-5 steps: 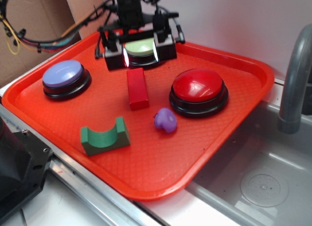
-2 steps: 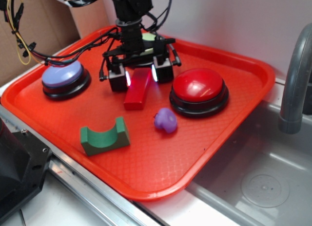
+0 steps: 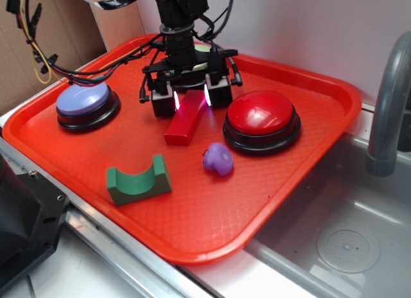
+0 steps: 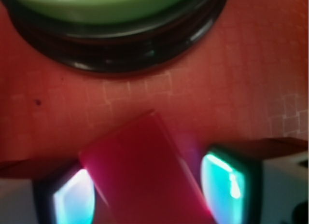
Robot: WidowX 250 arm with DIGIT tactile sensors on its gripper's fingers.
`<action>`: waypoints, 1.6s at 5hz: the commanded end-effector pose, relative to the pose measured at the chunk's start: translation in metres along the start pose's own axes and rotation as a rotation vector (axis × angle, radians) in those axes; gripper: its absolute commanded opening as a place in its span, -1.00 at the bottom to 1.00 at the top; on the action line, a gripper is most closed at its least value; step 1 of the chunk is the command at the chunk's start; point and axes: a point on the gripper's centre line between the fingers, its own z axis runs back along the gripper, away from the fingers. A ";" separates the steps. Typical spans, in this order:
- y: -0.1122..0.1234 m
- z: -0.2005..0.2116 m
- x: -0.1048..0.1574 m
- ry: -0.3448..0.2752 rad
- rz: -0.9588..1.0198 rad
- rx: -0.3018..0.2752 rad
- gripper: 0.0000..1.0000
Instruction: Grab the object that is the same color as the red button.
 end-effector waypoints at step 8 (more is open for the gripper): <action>0.134 0.100 -0.020 0.013 -0.659 -0.022 -1.00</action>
